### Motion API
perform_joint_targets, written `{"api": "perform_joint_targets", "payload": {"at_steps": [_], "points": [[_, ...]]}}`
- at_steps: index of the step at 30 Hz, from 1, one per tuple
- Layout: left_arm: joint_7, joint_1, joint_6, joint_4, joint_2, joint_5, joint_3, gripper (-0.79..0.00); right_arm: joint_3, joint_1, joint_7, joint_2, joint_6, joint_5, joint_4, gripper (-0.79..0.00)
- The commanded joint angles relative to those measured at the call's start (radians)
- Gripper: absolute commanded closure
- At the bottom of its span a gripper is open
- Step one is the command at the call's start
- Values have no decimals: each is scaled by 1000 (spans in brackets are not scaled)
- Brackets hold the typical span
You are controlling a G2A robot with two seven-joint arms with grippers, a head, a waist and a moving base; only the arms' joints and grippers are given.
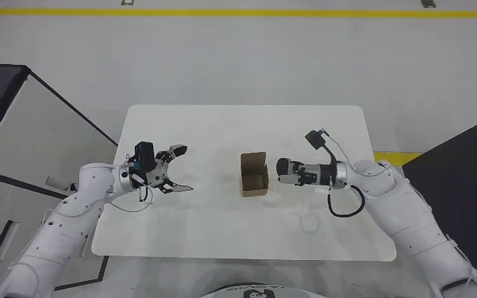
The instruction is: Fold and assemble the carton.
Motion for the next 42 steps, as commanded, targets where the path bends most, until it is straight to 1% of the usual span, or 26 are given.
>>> {"api": "perform_joint_targets", "payload": {"at_steps": [1,6,7,8,10,12,15,16,17,23,24,25,30,32,35,38,42], "points": [[0,0,0,0,0,0,0,-785,0,0,-2,0,-2,-10,-2,-785],[0,0,0,0,0,0,0,-785,-3,-6,-8,-1,6,3,-1,-785],[0,0,0,0,0,0,0,-785,-12,-15,-12,-4,32,49,-4,-785],[0,0,0,0,0,0,0,-785,-20,-23,-6,-7,68,133,5,-785],[0,0,0,0,0,0,0,-785,-23,-6,55,-8,149,228,43,-785],[0,0,0,0,0,0,0,-785,-30,0,106,-14,193,352,59,-785],[0,0,0,0,0,0,0,-785,-32,14,168,-18,257,438,104,-785],[0,0,0,0,0,0,0,-785,-39,21,200,-19,286,441,113,-785],[0,0,0,0,0,0,0,-785,-38,30,213,-19,291,439,119,-785],[0,0,0,0,0,0,0,-785,-38,30,213,-19,291,439,119,-785],[0,0,0,0,0,0,0,-342,-38,30,213,-19,291,439,119,0],[0,0,0,0,0,0,0,0,-38,30,213,-19,291,439,119,0],[0,0,0,0,0,0,0,0,-38,30,213,-19,291,439,119,0],[-19,7,12,-4,-2,-12,3,0,-38,30,213,-19,291,439,119,0],[-62,14,0,-5,-7,-58,18,0,-41,21,167,-19,319,372,106,0],[-101,11,0,-16,-21,-113,74,0,-39,13,147,-18,339,325,99,0],[-162,-30,0,-2,-49,-166,169,0,-36,3,122,-17,357,277,97,0]]}}
